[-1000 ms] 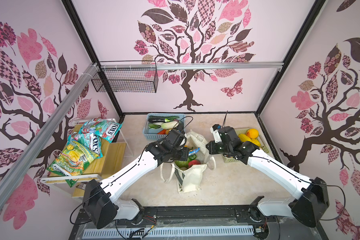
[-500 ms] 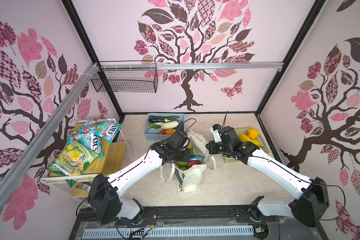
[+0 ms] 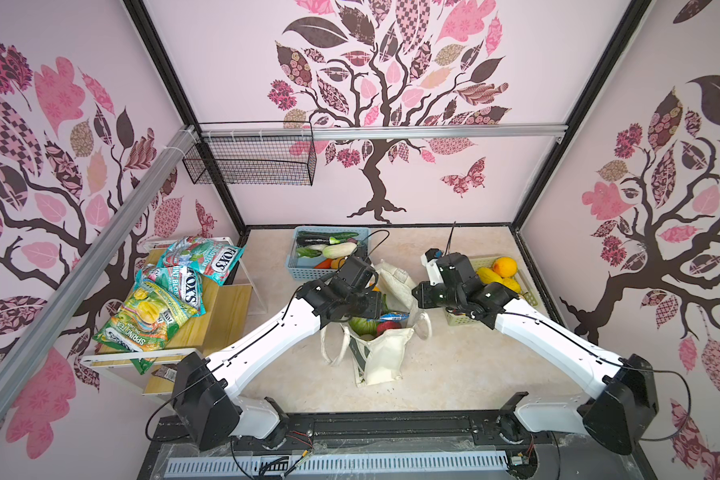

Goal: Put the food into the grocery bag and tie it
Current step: 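Lower the M&M's pack into the bag and open the left gripper, then raise the left gripper out of the bag while the right releases the rim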

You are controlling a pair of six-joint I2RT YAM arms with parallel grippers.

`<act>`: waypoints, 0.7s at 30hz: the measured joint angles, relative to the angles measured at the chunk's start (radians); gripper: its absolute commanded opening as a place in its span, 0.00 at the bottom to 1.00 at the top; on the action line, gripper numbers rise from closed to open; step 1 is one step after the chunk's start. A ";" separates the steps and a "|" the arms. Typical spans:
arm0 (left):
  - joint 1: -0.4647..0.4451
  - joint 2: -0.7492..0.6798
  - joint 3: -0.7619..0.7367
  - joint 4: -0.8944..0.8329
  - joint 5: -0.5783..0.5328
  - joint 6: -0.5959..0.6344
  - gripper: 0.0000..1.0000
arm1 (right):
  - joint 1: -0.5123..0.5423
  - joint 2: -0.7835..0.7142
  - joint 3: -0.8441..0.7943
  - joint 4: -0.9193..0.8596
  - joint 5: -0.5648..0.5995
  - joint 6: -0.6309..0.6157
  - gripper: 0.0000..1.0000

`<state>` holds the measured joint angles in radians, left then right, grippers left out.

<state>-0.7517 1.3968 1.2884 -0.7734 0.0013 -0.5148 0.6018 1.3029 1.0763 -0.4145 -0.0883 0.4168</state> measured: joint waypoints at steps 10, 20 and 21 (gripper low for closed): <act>0.042 0.001 0.179 -0.059 -0.064 0.012 0.59 | 0.000 -0.008 -0.034 0.014 0.085 0.059 0.11; 0.180 -0.060 0.229 -0.102 -0.114 -0.008 0.62 | -0.001 -0.043 -0.069 0.027 0.151 0.116 0.12; 0.198 -0.077 0.225 -0.105 -0.116 -0.012 0.62 | -0.001 -0.045 -0.069 0.030 0.154 0.119 0.12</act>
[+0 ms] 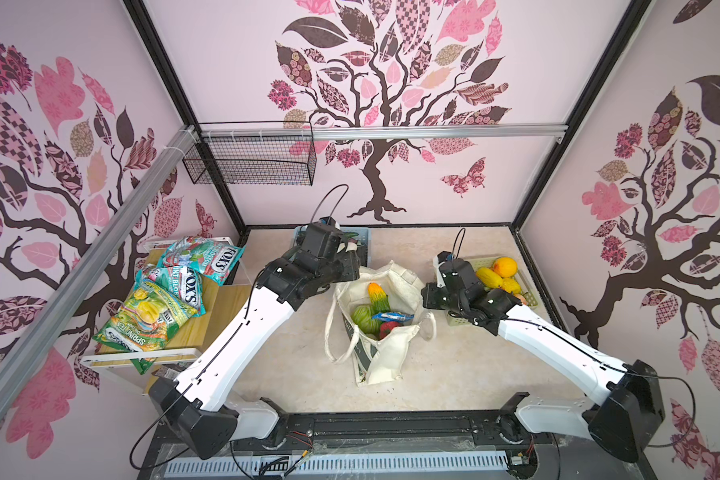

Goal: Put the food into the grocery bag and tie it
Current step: 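Raise the left gripper out of the bag while the right releases the rim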

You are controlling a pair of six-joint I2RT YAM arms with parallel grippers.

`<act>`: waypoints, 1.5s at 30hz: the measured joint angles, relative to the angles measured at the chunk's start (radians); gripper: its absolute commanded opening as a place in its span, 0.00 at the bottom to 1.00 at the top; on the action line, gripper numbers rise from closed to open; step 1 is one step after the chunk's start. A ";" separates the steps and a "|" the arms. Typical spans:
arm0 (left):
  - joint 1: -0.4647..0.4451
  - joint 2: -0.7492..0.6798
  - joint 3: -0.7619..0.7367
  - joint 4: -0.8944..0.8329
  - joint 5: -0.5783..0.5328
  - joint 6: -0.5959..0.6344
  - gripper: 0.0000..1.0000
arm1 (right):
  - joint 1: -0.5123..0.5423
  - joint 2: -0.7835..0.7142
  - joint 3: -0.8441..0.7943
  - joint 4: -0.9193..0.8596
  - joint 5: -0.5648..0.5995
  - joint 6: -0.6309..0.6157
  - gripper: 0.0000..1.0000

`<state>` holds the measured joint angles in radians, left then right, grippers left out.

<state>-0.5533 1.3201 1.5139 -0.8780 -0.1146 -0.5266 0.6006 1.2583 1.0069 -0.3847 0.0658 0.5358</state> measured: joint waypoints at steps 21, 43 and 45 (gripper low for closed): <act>0.102 -0.188 -0.336 -0.034 0.069 0.000 0.56 | -0.027 -0.002 0.000 0.000 0.055 0.049 0.13; 0.014 -0.240 -0.472 -0.032 0.033 -0.044 0.45 | -0.034 -0.037 0.000 0.000 0.104 0.062 0.13; 0.014 -0.253 -0.448 -0.053 0.039 -0.023 0.42 | -0.034 -0.037 0.000 0.000 0.100 0.062 0.13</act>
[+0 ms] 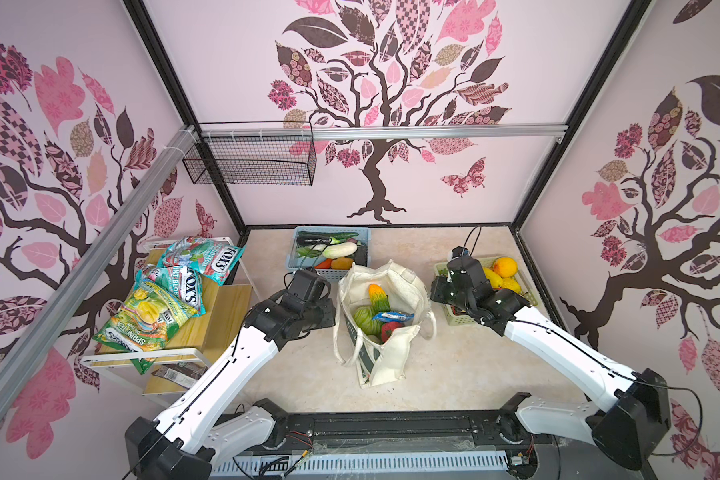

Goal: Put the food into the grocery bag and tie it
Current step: 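Raise the left gripper out of the bag while the right releases the rim, then lower both grippers to the two bag handles and close on them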

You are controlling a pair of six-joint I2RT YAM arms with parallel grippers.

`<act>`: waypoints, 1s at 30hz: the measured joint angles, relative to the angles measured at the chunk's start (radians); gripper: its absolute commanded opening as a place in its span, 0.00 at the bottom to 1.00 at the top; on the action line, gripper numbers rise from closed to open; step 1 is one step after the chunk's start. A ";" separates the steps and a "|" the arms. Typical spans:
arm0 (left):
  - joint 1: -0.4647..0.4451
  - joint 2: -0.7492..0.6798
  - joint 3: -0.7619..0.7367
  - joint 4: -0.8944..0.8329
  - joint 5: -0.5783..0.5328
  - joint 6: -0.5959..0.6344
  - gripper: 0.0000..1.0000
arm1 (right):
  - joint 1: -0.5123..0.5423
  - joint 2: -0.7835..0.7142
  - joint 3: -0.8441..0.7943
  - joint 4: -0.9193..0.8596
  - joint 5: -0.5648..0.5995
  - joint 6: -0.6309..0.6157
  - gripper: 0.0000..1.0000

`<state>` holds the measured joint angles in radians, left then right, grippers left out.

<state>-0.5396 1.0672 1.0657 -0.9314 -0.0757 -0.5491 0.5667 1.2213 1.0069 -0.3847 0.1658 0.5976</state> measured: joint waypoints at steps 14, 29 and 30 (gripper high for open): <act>-0.032 -0.029 0.031 -0.057 0.035 0.071 0.49 | 0.000 0.004 0.001 0.022 -0.061 -0.032 0.37; -0.032 0.090 -0.006 0.049 0.022 0.052 0.40 | 0.000 0.040 0.017 0.042 -0.201 -0.108 0.43; -0.032 0.095 -0.006 0.059 0.019 0.053 0.39 | 0.000 0.045 0.017 0.042 -0.208 -0.109 0.43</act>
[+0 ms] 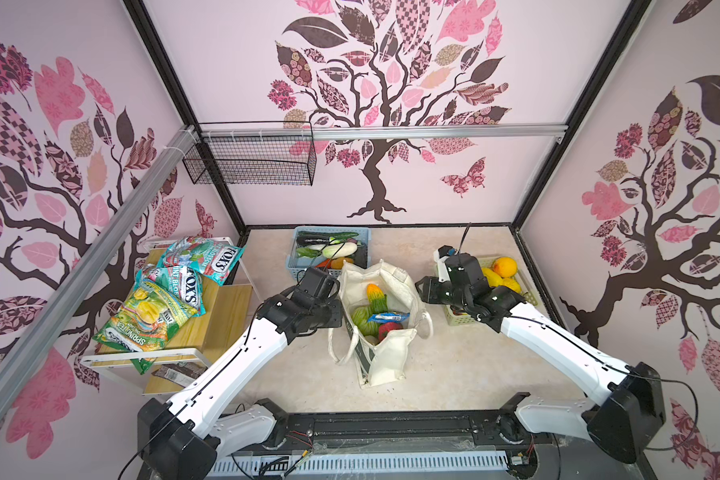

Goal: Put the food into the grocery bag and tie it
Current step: 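Lower both grippers to the two bag handles and close on them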

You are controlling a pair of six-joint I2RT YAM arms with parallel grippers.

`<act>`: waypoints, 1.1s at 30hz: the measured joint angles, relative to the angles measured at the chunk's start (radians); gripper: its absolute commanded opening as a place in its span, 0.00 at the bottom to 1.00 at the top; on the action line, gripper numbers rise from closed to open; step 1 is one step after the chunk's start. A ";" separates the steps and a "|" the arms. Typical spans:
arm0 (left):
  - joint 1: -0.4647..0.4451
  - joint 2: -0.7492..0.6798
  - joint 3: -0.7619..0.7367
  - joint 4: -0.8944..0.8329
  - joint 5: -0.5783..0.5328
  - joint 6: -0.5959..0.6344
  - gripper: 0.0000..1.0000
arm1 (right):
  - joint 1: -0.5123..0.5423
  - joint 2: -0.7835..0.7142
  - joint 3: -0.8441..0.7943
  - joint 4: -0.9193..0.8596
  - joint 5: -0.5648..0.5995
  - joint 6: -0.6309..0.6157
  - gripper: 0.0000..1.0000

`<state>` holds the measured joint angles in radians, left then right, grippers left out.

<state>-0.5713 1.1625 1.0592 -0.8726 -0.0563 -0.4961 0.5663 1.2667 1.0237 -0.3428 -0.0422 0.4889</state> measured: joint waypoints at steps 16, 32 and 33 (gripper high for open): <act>0.008 0.204 0.060 0.126 -0.002 0.057 0.30 | 0.003 -0.026 0.000 -0.043 0.105 -0.025 0.45; 0.052 0.296 0.172 0.135 0.023 0.107 0.36 | -0.016 -0.068 0.006 -0.106 0.196 -0.051 0.50; 0.064 0.286 0.172 0.129 0.024 0.106 0.37 | -0.022 -0.071 0.006 -0.109 0.200 -0.053 0.51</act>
<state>-0.5068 1.4490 1.2308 -0.7441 -0.0319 -0.3904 0.5442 1.1957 1.0294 -0.4515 0.1577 0.4358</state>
